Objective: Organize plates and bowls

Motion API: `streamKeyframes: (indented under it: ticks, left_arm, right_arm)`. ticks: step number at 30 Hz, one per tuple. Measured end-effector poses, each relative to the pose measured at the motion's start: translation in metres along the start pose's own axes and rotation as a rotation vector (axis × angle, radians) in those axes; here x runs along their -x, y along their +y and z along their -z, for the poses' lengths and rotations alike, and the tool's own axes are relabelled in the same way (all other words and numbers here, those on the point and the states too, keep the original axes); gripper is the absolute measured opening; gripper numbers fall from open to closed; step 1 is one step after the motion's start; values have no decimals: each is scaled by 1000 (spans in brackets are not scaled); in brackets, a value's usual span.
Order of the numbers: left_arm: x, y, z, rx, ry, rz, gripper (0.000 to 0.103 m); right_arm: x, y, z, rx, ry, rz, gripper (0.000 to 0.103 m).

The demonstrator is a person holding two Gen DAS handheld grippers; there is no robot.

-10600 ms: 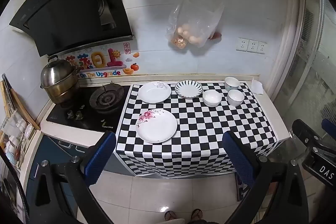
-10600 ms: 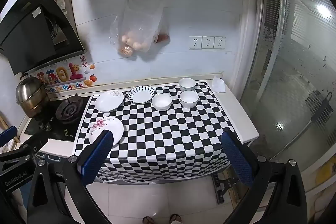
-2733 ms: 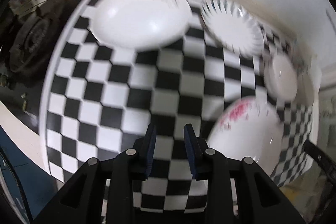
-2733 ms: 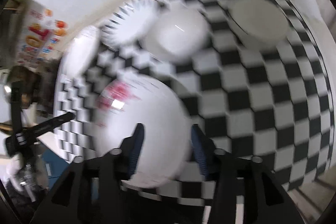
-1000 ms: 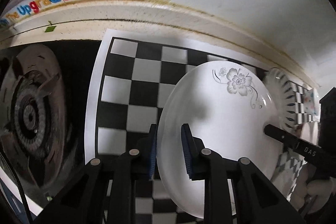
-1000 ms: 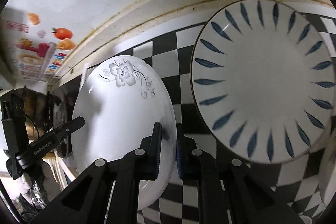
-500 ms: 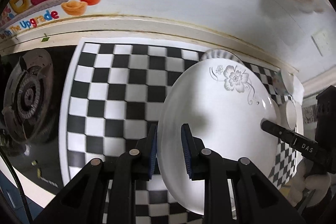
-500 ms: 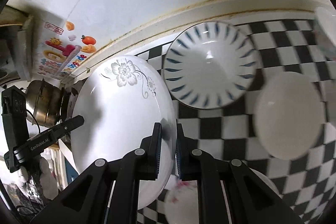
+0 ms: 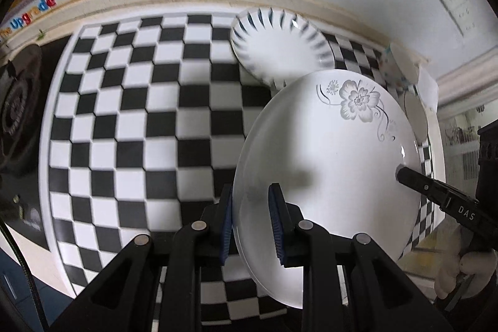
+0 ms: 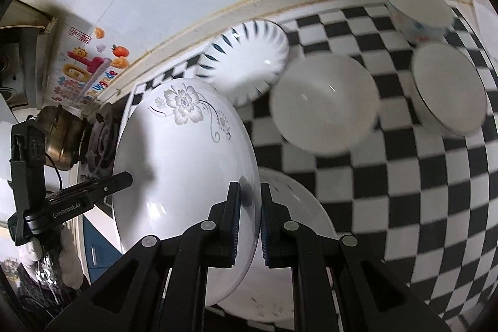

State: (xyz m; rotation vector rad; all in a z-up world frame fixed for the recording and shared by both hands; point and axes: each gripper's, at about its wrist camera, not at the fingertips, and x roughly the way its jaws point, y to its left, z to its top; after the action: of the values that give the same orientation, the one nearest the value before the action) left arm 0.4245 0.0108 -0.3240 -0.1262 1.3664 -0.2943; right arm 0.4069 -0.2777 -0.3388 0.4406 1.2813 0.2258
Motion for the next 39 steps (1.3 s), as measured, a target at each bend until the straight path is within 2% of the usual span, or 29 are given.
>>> streamKeyframes:
  ticks: [8,15,29,33,39]
  left_arm:
    - [-37,-16,31,-5,84,-18,20]
    - [-62,-18,48,10,146,-44,20]
    - [-80,-38,51,-22,175,-119,19]
    - [-80,-44,49,-39,161,-141,19]
    - [-86,-45,50,-3,194,-124,21]
  right_arm:
    - [-13,-39,37,-32,54,22,13]
    - [-27,-54,54,-25,98,40,13]
    - [-39,-58,59,-15,118,74,14]
    - [-42,-55,59,-20,149,76,17]
    - [-45,-58,60,-72,186,47,25]
